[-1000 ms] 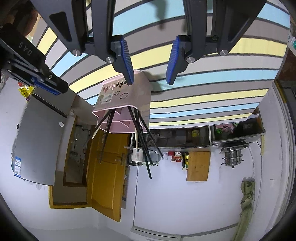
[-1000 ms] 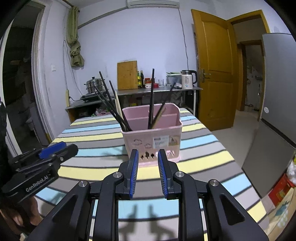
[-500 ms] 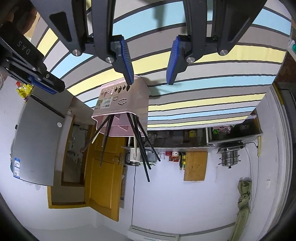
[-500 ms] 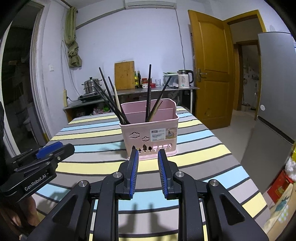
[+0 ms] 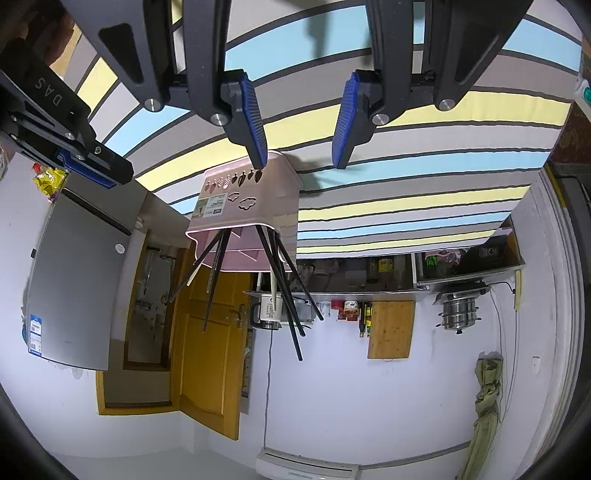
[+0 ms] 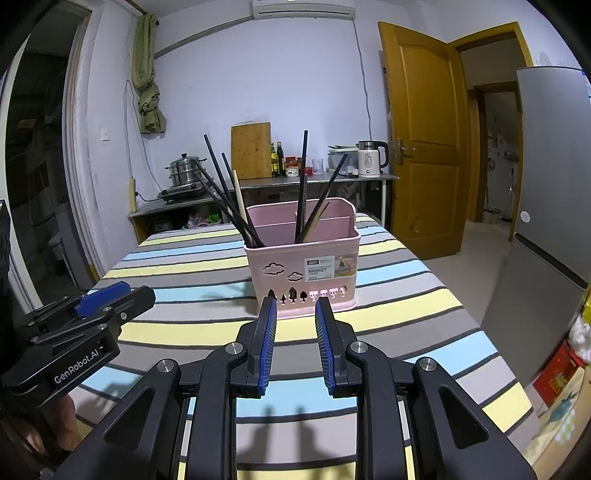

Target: Organize utensils

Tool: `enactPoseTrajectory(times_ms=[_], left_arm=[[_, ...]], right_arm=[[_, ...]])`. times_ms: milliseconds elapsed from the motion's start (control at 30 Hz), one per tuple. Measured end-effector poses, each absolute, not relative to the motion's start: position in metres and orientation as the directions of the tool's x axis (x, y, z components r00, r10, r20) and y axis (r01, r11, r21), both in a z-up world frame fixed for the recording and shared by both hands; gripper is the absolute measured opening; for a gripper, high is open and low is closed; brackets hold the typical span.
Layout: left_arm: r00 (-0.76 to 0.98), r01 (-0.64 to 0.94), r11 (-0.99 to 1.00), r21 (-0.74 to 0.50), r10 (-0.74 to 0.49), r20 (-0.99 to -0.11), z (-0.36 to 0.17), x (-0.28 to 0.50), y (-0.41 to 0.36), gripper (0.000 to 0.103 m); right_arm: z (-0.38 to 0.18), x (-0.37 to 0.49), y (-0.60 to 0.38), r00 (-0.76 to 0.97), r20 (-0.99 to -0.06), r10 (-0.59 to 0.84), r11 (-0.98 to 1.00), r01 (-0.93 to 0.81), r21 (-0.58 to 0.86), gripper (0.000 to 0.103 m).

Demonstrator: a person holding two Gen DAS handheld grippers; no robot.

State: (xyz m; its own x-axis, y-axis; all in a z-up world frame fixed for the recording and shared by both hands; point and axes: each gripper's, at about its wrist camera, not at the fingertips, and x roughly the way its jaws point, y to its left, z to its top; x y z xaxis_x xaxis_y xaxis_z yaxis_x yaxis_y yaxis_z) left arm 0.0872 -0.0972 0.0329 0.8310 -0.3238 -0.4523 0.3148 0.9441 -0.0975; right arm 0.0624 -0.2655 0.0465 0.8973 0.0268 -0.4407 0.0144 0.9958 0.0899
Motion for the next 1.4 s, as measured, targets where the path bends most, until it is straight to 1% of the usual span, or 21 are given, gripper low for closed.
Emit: enactPoseTrajectory(times_ms=[1400], left_arm=[[0.829,0.316,0.944,-0.095,-0.324,-0.456,0.0325,0.0858,-0.0959,0.036]], right_arm=[[0.0476,0.0599,-0.2657,0.895,-0.445,0.028,0.996,0.011,0.083,0.022]])
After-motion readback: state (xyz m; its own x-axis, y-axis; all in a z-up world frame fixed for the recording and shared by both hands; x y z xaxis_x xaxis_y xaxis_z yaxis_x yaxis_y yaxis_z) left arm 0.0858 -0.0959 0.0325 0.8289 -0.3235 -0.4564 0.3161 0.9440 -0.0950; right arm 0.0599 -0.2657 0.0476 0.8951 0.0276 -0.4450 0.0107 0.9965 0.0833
